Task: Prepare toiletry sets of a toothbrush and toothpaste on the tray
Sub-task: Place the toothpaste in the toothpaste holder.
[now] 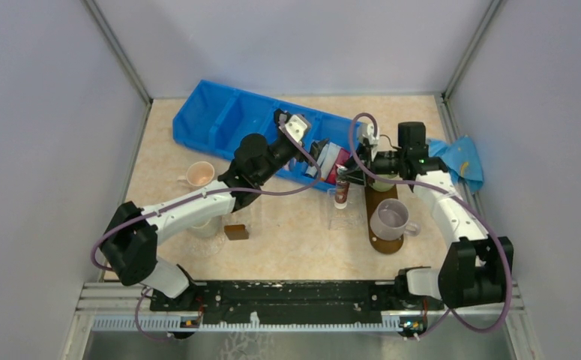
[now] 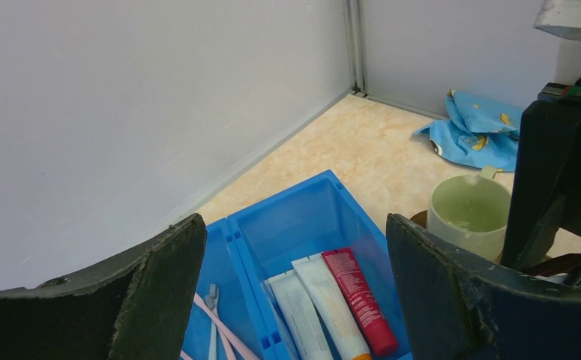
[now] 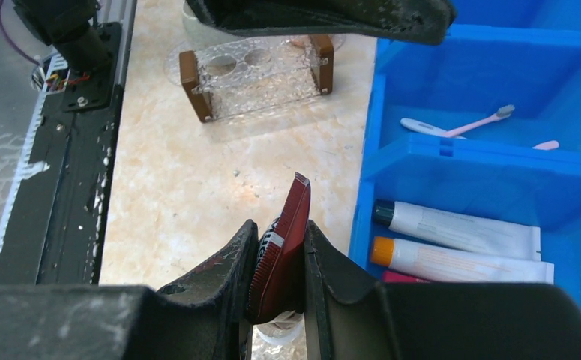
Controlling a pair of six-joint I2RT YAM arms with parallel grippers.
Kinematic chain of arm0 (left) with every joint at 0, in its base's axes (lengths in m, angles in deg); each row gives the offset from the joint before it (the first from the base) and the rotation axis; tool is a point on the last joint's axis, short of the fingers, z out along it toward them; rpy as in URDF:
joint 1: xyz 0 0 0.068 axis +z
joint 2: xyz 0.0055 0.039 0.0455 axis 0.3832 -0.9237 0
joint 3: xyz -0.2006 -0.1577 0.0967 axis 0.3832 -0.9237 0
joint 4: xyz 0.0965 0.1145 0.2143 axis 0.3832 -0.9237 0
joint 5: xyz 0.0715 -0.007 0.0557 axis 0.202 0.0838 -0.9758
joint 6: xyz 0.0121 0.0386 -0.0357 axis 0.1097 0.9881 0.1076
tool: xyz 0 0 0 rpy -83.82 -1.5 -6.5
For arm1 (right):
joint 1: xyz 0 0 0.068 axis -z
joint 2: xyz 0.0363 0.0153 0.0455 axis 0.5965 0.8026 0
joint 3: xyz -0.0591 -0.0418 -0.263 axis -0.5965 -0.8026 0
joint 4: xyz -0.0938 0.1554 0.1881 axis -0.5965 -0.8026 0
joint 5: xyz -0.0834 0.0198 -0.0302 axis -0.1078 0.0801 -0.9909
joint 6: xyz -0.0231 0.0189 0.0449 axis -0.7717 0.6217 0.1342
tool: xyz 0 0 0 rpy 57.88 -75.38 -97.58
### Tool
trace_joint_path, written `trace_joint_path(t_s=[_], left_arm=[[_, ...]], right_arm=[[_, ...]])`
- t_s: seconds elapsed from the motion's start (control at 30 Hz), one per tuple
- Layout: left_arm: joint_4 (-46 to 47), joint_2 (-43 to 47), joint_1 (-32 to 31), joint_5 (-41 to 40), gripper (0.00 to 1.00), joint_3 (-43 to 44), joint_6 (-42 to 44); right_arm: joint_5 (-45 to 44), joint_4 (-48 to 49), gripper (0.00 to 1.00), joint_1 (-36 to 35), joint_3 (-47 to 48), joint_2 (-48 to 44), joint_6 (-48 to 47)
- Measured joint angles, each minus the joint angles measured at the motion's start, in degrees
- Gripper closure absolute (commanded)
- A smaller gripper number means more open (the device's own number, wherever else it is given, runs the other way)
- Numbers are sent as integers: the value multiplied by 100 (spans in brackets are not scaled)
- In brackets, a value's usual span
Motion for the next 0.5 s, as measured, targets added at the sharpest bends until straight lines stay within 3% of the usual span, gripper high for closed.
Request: trace_joint_path(t_s=[0.5], left_arm=[[0,0,0,4,6,0,20]], right_arm=[[-96,1021,99,-92,-243,101,728]])
